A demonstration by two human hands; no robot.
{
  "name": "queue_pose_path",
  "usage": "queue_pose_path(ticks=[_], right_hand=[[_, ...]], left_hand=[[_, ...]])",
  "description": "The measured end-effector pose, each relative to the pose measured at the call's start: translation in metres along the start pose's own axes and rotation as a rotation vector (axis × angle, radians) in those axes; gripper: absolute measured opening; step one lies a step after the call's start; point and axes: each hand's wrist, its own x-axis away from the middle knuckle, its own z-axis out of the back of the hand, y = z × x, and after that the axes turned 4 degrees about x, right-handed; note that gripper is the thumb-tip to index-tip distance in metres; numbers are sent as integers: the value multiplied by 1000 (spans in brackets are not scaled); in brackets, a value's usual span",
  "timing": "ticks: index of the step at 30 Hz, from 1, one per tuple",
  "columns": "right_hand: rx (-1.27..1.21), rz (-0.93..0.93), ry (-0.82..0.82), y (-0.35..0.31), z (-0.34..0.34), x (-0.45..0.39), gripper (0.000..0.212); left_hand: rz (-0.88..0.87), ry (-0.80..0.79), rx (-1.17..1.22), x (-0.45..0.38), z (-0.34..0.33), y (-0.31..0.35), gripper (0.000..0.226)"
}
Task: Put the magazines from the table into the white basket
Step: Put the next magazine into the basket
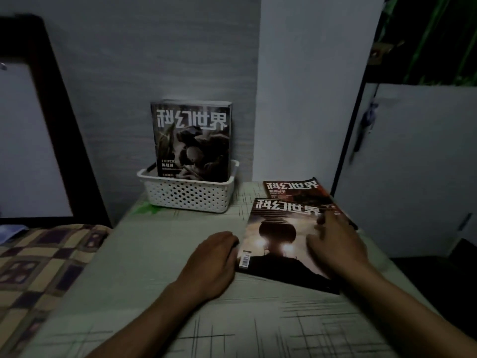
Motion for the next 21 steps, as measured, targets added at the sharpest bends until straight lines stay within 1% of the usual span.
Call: queue_pose_path(ticks=[2, 5, 6, 7, 8, 10, 11, 12, 13, 14, 16, 17, 19, 20, 21], right_hand=[[69, -36, -85, 8, 3, 5, 55], [38, -28, -173, 7, 6, 14, 58], [21, -28, -187, 5, 7, 17, 57], [-8, -36, -197, 4, 9, 21, 55], [-58, -50, -204, 4, 12, 24, 52], [-203, -88, -228, 10, 18, 29, 46], [-302, -117, -244, 14, 21, 32, 46], [-408, -153, -257, 17, 22, 33, 46], [-500, -184, -262, 18, 23, 34, 47], [-567, -207, -267, 19, 23, 36, 47], [-656, -220, -278, 15, 22, 40, 48], [-701, -220, -281, 13, 22, 41, 50], [-841, -240, -306, 8, 23, 43, 53], [-917, -255, -337, 6, 25, 42, 48], [-987, -258, -368, 2, 29, 43, 36]], left_hand=[[139, -40, 29, 1, -4, 13, 33], [350, -133, -82, 2, -12, 45, 53], [401, -116, -42, 3, -14, 56, 58], [476, -54, 73, 5, -12, 66, 58], [565, 32, 242, 5, -7, 72, 52], [753, 183, 670, 2, 13, 76, 28], [822, 223, 881, 0, 24, 76, 18], [865, 227, 1008, -2, 34, 75, 12], [867, 196, 1028, -2, 43, 75, 8], [839, 144, 964, -1, 50, 76, 7], [752, 41, 793, 4, 53, 77, 23], [706, 11, 759, 8, 53, 78, 31], [616, 18, 831, 19, 56, 76, 40], [568, 42, 889, 25, 58, 76, 43], [516, 74, 938, 30, 60, 74, 44]])
